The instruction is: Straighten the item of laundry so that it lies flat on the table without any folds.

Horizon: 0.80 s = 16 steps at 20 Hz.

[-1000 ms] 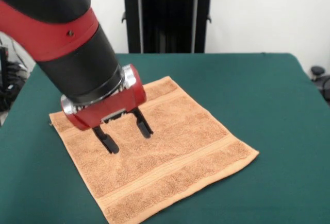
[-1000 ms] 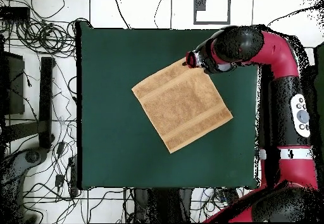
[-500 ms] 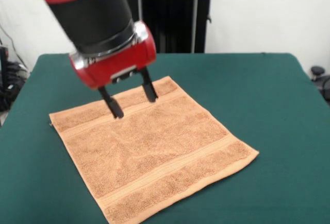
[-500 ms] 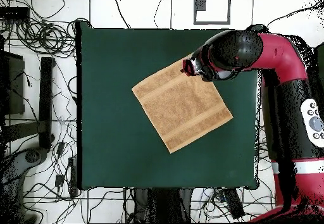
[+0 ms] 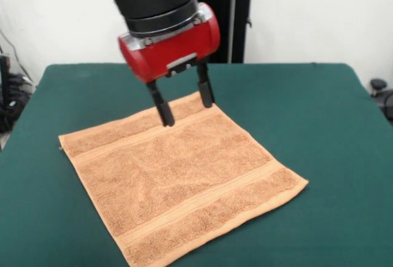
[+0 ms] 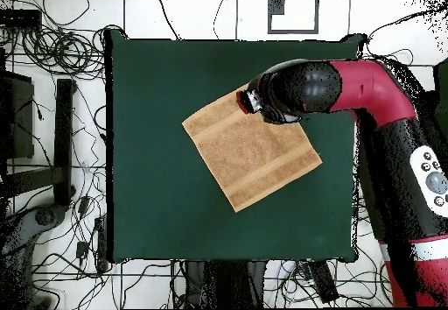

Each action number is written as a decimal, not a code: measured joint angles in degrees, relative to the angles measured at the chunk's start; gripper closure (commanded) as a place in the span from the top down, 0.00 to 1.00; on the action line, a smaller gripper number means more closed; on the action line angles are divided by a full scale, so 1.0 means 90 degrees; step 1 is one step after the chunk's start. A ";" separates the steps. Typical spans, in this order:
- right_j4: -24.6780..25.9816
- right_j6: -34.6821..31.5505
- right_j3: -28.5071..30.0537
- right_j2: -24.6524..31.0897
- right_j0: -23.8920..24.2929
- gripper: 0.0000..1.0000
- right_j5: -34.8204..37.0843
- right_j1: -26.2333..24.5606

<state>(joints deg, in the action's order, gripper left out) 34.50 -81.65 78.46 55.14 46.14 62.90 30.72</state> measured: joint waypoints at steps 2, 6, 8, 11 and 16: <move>0.0001 0.0000 0.0137 -0.0011 -0.0005 1.00 -0.0230 0.0058; -0.0001 -0.0001 0.0518 -0.0105 -0.0054 1.00 -0.0821 0.0234; 0.0000 -0.0001 0.0692 -0.0232 -0.0119 1.00 -0.1067 0.0350; -0.0001 -0.0026 0.0956 -0.0504 -0.0247 1.00 -0.1417 0.0580; -0.0001 -0.0048 0.1222 -0.0835 -0.0398 1.00 -0.1780 0.0829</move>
<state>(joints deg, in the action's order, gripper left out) 34.49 -82.08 89.46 47.63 42.55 46.87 38.18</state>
